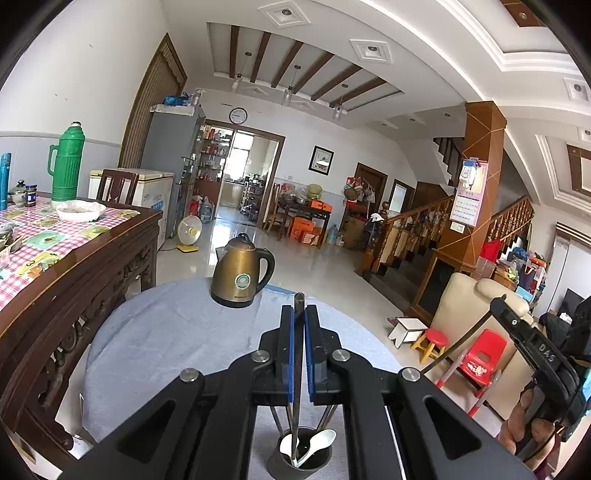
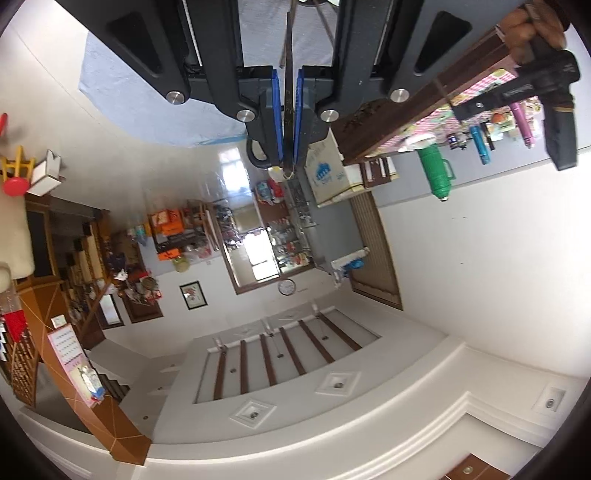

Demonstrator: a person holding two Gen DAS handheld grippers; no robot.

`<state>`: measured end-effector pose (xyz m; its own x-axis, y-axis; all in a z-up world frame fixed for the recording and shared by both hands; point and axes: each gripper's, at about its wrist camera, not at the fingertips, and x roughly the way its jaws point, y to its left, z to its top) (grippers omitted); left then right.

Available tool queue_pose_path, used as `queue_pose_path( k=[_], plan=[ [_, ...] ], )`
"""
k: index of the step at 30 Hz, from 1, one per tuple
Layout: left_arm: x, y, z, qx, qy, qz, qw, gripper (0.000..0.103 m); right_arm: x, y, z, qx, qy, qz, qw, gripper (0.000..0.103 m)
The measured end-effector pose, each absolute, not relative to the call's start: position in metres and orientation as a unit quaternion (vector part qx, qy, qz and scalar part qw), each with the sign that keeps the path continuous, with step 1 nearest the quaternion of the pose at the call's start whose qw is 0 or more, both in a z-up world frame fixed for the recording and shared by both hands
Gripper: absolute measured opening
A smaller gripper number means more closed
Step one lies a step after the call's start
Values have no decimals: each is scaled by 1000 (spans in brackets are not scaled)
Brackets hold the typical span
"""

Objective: Organize utensils
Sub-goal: 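Lower both chopsticks into the mesh cup, then hold the chopsticks in the cup with both tools, pushing them down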

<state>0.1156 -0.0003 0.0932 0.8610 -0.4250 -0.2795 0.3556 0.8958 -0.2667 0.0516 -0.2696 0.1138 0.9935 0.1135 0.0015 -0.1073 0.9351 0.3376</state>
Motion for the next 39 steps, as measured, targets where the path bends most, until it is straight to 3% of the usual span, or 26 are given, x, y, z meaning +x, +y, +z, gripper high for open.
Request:
queue_pose_path(
  k=[39],
  plan=[
    [132,-48,49,-49,234,-187,953,5,118,-216,27,143,179,130,965,7]
  ],
)
